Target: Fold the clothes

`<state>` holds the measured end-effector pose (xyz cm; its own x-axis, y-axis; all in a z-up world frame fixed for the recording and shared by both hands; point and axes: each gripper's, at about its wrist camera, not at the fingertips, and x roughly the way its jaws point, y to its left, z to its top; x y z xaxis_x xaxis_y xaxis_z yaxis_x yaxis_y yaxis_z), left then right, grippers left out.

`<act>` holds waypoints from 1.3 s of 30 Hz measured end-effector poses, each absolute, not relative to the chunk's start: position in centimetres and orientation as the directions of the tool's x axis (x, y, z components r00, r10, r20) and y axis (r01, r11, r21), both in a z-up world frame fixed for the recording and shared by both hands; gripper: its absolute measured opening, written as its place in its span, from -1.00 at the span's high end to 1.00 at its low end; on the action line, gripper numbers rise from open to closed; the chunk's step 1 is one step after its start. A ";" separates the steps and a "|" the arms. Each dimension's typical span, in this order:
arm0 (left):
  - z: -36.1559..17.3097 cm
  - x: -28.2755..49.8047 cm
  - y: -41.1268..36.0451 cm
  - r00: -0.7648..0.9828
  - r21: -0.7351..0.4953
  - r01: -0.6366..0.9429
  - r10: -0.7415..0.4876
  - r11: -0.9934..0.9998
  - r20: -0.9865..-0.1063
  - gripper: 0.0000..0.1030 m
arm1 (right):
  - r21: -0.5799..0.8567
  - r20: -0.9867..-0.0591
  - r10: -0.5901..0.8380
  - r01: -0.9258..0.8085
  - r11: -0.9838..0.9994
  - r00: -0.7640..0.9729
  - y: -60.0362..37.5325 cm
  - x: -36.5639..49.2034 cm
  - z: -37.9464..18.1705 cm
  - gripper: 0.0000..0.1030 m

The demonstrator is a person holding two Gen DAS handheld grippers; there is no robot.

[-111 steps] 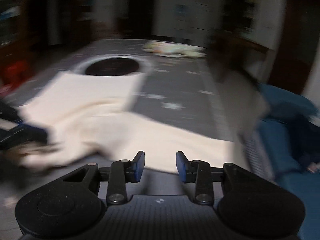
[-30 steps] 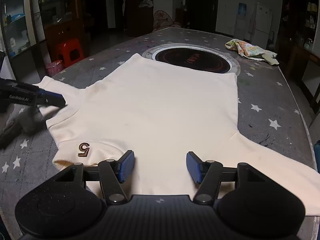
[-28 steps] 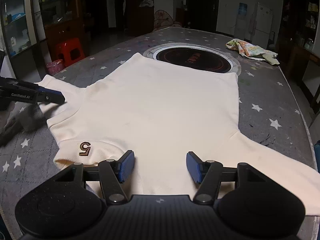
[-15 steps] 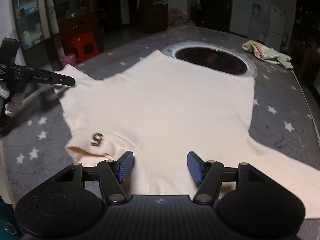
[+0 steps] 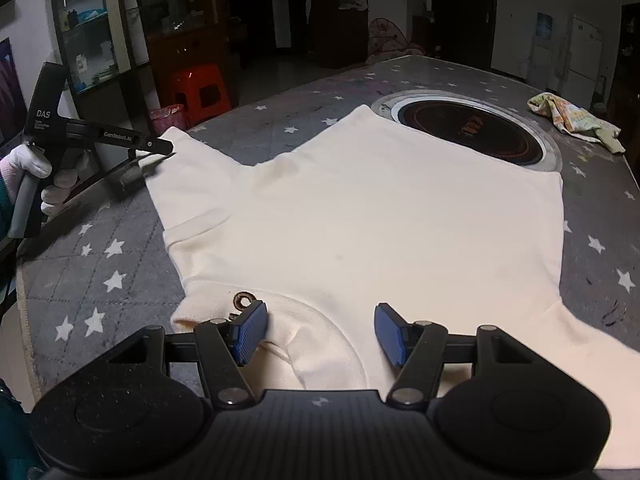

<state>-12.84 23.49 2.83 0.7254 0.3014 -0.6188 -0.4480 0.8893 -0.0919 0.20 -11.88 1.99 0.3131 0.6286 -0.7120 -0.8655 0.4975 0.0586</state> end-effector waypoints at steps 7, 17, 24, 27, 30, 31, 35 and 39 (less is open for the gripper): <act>3.1 -14.6 24.4 0.684 -0.090 -0.568 0.408 0.818 -0.605 0.07 | 0.053 -0.710 0.632 -0.872 0.487 0.310 -11.4 0.0 2.3 -0.24; 2.2 -14.4 25.9 0.640 -0.151 -0.637 0.409 0.756 -0.651 0.05 | 0.053 -0.697 0.643 -0.872 0.487 0.317 -11.2 -0.3 2.8 -0.27; 1.9 -14.6 26.0 0.643 -0.175 -0.645 0.406 0.744 -0.649 0.36 | 0.054 -0.691 0.645 -0.867 0.495 0.325 -11.1 -0.5 3.0 -0.27; 1.9 -14.6 25.9 0.644 -0.176 -0.649 0.412 0.740 -0.645 0.58 | 0.057 -0.689 0.647 -0.865 0.498 0.327 -11.1 -0.5 3.0 -0.28; 2.0 -14.7 26.0 0.641 -0.178 -0.660 0.423 0.730 -0.641 0.74 | 0.060 -0.687 0.647 -0.862 0.503 0.330 -11.2 -0.6 3.0 -0.30; 2.1 -14.8 26.1 0.641 -0.183 -0.663 0.425 0.725 -0.639 0.74 | 0.061 -0.686 0.647 -0.861 0.505 0.332 -11.2 -0.6 3.0 -0.30; 2.9 -15.2 26.2 0.658 -0.204 -0.663 0.432 0.720 -0.616 0.79 | 0.066 -0.685 0.646 -0.854 0.516 0.337 -11.2 -0.5 2.8 -0.39; 4.3 -15.2 25.8 0.697 -0.233 -0.638 0.421 0.734 -0.580 0.84 | 0.072 -0.694 0.636 -0.847 0.526 0.336 -11.1 -0.3 2.3 -0.40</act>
<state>-15.16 25.77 4.26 0.6971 0.4213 -0.5802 -0.6378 0.7340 -0.2333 -0.34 -11.09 2.28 0.3358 0.6364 -0.6944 -0.8473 0.5261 0.0724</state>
